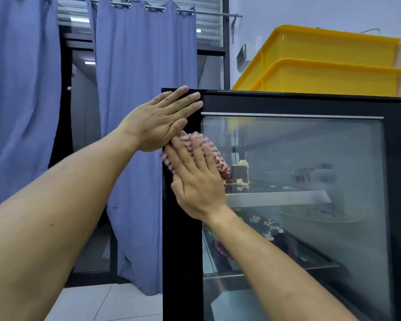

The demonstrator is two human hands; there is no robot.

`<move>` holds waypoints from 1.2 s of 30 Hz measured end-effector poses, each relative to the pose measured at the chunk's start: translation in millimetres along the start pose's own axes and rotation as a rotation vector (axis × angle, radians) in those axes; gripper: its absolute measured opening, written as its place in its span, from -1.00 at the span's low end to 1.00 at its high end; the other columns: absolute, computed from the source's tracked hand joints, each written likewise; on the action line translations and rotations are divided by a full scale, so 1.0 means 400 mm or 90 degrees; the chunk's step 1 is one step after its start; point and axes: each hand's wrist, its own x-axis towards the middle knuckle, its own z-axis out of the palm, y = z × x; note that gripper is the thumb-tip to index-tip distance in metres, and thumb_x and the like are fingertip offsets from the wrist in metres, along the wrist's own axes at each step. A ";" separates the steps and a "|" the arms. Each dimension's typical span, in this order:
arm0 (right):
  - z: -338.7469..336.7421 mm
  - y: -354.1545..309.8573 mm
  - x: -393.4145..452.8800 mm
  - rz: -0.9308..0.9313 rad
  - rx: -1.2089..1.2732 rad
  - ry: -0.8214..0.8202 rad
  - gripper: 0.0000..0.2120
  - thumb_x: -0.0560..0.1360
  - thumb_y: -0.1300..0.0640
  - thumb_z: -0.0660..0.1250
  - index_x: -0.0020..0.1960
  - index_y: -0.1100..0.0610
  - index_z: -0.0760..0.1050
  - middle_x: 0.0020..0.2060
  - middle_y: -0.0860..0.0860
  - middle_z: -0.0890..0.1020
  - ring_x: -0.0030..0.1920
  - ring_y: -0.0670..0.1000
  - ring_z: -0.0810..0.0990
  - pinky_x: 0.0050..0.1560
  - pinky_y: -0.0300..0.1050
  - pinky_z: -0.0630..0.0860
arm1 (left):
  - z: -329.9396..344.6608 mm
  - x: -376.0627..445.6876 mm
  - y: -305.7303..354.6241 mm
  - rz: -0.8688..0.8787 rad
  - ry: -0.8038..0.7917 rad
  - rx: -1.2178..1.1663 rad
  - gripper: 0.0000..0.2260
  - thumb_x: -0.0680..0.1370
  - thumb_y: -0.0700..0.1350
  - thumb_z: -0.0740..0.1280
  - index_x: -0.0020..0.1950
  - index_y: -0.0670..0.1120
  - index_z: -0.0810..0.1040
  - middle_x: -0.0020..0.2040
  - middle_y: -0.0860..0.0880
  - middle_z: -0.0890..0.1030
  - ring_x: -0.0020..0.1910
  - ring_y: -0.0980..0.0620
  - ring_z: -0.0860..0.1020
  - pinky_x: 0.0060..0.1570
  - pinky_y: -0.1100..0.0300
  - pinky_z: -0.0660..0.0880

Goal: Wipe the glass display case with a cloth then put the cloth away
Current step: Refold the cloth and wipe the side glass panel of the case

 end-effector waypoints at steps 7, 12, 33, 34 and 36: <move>-0.070 0.228 0.014 0.254 -0.059 0.046 -0.37 0.63 0.04 0.10 0.68 0.13 0.15 0.68 0.10 0.14 0.68 0.14 0.04 0.65 0.24 0.00 | 0.008 -0.004 0.011 -0.033 0.010 0.001 -0.48 0.74 0.07 -0.22 0.72 0.06 -0.08 0.71 0.12 -0.08 0.68 0.06 -0.20 0.66 0.01 -0.11; -0.068 0.161 -0.031 0.017 -0.045 -0.040 -0.41 0.66 0.03 0.10 0.68 0.10 0.17 0.67 0.10 0.14 0.68 0.17 0.03 0.67 0.21 -0.01 | 0.033 -0.003 0.094 -0.146 0.054 -0.062 -0.47 0.73 0.07 -0.14 0.72 0.01 -0.02 0.71 0.07 -0.05 0.69 0.01 -0.14 0.66 0.04 -0.18; -0.200 0.414 -0.179 0.679 -0.073 0.089 -0.37 0.70 -0.11 -0.21 0.71 0.11 -0.07 0.70 0.07 -0.04 0.69 0.14 -0.14 0.66 0.16 -0.20 | 0.112 -0.015 0.291 -0.413 0.156 -0.109 -0.41 0.72 0.08 -0.03 0.72 -0.09 -0.02 0.72 -0.04 -0.05 0.70 -0.09 -0.12 0.62 0.11 -0.29; -0.181 0.347 -0.189 0.640 -0.083 0.076 -0.38 0.71 -0.10 -0.18 0.71 0.13 -0.08 0.70 0.07 -0.06 0.69 0.17 -0.16 0.66 0.14 -0.24 | 0.113 -0.015 0.291 -0.407 0.153 -0.107 -0.41 0.72 0.08 -0.03 0.72 -0.10 -0.02 0.72 -0.05 -0.04 0.70 -0.10 -0.12 0.62 0.10 -0.29; -0.140 0.267 -0.183 0.408 -0.061 -0.010 -0.40 0.73 -0.04 -0.07 0.71 0.15 -0.04 0.70 0.09 -0.05 0.69 0.16 -0.15 0.66 0.12 -0.24 | 0.109 -0.018 0.289 -0.403 0.148 -0.106 -0.40 0.71 0.08 -0.04 0.72 -0.11 -0.04 0.72 -0.05 -0.06 0.70 -0.10 -0.14 0.62 0.11 -0.31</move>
